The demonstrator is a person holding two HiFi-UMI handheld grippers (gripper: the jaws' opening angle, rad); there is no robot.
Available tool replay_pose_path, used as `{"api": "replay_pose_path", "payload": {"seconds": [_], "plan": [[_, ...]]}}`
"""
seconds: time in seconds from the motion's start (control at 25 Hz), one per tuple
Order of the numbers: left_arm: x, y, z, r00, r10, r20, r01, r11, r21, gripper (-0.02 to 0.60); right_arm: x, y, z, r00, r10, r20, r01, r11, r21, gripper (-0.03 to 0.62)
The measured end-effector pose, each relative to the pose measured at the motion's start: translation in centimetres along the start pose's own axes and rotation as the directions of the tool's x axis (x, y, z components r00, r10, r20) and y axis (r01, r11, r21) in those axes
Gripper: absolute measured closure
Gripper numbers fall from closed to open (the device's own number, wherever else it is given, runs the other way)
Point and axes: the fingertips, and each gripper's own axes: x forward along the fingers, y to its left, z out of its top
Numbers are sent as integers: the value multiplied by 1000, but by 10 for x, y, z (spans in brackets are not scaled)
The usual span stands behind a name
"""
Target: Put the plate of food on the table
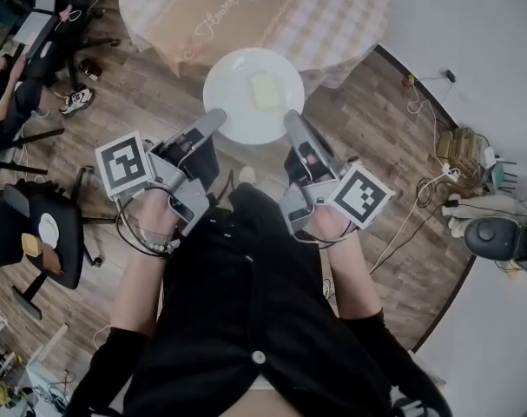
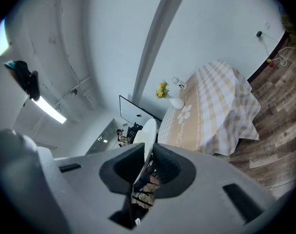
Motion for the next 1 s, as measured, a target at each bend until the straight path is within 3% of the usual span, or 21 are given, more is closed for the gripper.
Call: {"api": "replay_pose_path", "payload": {"seconds": [0.44, 1.0], "plan": [[48, -7, 14, 999, -7, 47, 7, 1000, 0, 571, 16, -26, 45, 999, 27, -28, -27, 1000, -3, 553], [66, -7, 20, 999, 5, 52, -5, 1000, 0, 571, 21, -36, 61, 999, 41, -18, -41, 999, 7, 553]]}}
